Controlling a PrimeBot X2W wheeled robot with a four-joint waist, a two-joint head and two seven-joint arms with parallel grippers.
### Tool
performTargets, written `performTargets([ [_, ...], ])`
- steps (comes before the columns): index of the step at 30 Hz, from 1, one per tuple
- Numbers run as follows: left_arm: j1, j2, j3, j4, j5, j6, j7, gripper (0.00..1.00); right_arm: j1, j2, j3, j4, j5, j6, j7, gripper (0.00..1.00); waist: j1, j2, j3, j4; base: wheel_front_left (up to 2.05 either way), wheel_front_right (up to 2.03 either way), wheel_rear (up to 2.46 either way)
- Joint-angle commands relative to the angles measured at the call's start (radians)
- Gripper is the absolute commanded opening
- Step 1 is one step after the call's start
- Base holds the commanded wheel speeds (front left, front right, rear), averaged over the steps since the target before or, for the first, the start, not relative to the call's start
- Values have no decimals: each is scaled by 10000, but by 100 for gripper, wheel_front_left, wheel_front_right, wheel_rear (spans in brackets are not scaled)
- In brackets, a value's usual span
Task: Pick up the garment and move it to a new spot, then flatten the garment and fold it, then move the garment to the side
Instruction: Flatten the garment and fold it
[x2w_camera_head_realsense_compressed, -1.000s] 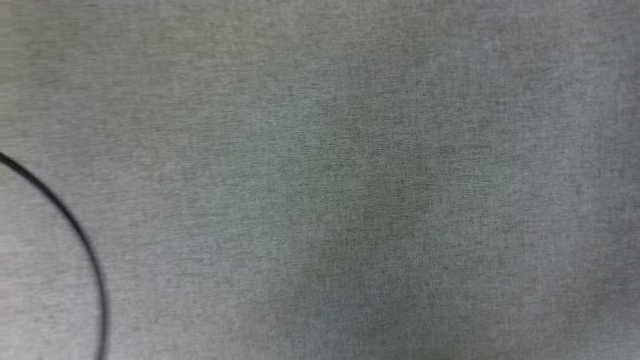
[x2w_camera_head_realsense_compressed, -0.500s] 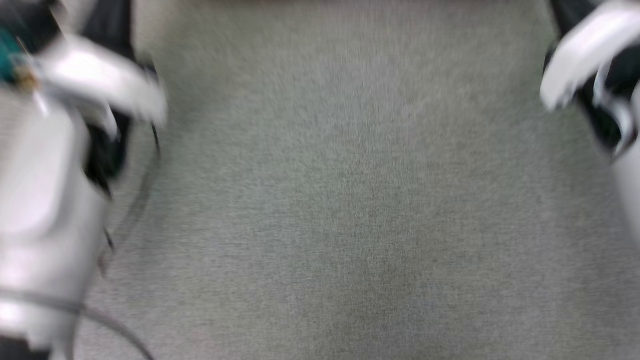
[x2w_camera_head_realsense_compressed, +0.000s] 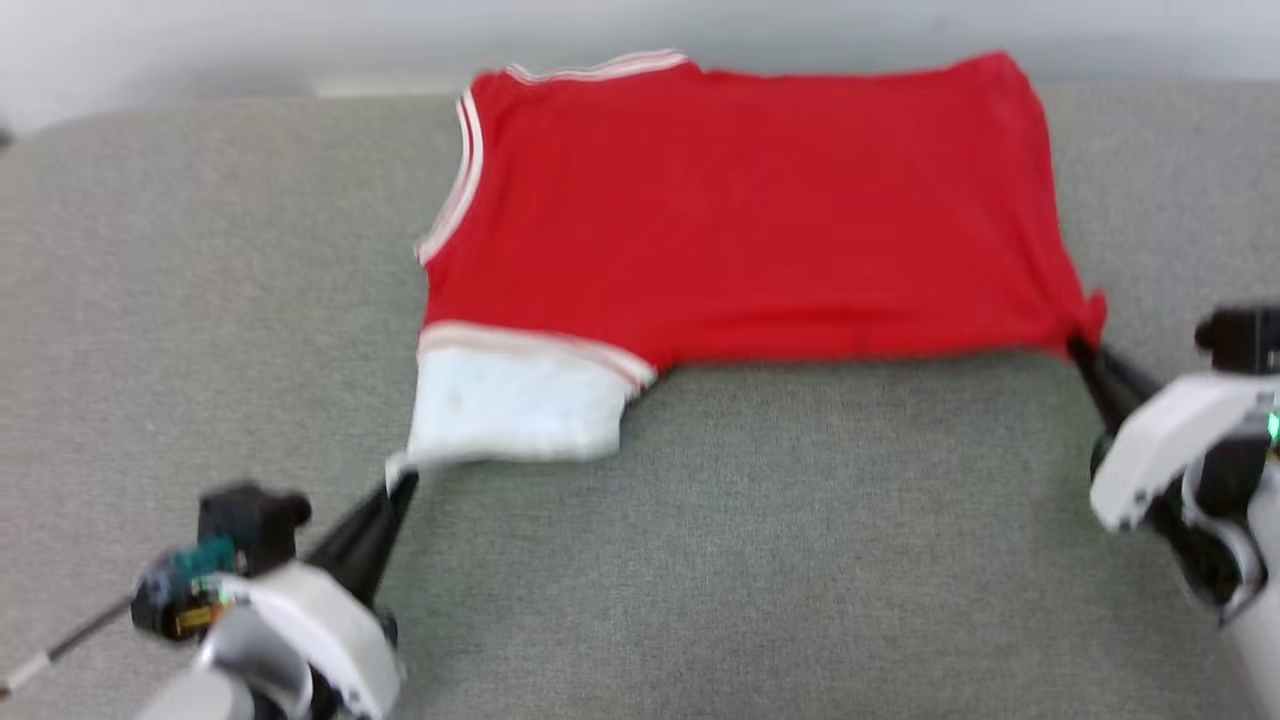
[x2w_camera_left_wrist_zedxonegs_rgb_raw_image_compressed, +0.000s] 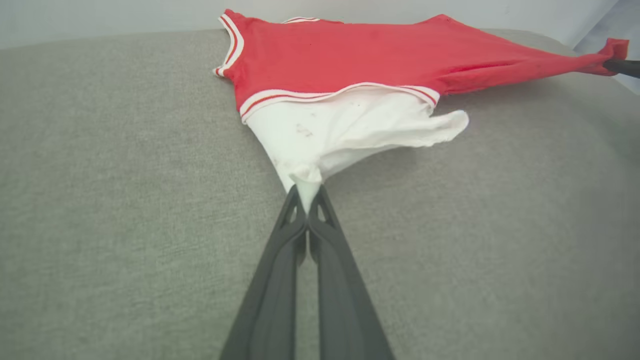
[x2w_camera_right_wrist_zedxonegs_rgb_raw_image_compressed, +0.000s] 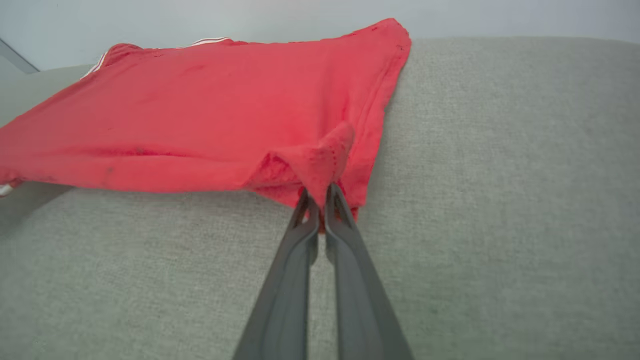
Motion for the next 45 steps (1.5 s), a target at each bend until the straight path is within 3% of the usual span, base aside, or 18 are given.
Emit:
performTargets([
  [1,557,92,-31,-374,-103,195,120,0,627,-64,-61,-225,294,-9,165,0,3,0,-433,73,0,0,0],
  [12,3764,589,-219,-2263,-419,1321,378,0,3850,-383,-819,-2355,861,-10,1009,0,3,0,-1014,-311,0,0,0],
  [16,4470,550,-332,-2758,-606,1547,436,0,4871,-184,-1391,-3126,789,-9,1216,0,3,0,-1013,-339,0,0,0],
  [21,4830,708,-497,-3206,-744,1495,633,0,5833,71,-2060,-4073,720,-9,1457,0,3,0,-1075,-318,0,0,0],
  [30,3852,876,25,-3669,-418,1318,128,0,5584,184,-2503,-5333,470,-9,1861,0,3,0,-872,-418,0,0,0],
  [32,2949,640,390,-3793,-428,1213,-237,0,5074,141,-2547,-5652,310,-7,2184,0,3,0,-462,-481,0,0,0],
  [45,-645,-265,555,-1735,-57,628,-738,0,2863,425,-2343,-4553,-682,-7,3105,0,3,0,812,-494,0,0,0],
])
